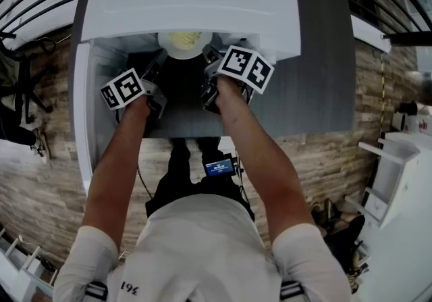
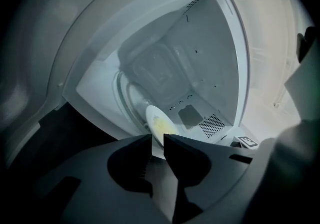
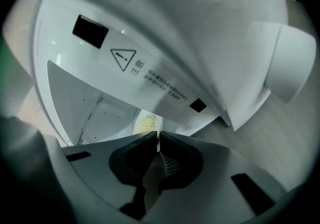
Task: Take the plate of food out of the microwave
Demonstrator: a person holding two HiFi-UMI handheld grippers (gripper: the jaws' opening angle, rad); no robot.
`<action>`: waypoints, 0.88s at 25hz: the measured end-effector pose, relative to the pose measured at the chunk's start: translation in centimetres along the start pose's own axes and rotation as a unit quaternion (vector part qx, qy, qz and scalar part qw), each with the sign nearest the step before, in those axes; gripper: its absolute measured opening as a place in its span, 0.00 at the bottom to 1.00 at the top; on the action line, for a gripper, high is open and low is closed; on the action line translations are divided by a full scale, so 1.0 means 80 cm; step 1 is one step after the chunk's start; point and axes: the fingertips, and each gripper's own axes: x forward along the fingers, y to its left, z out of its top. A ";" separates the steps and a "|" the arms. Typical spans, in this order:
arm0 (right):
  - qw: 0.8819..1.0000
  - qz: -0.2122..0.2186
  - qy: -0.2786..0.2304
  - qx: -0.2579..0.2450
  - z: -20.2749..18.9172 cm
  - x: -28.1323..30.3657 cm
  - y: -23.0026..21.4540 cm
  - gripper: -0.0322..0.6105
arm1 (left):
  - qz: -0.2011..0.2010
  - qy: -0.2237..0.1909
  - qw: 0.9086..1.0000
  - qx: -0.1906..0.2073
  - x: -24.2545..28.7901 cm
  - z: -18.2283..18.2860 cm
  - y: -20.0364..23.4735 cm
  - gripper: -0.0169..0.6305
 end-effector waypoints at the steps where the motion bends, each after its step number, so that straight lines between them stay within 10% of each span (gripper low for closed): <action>1: 1.000 0.001 0.002 0.002 -0.001 -0.003 -0.002 0.08 | -0.003 0.001 1.000 -0.001 0.000 -0.001 -0.001 0.11; 22: 1.000 0.005 0.013 0.003 -0.010 -0.025 -0.028 0.07 | -0.028 0.013 0.998 -0.059 0.009 -0.017 -0.001 0.11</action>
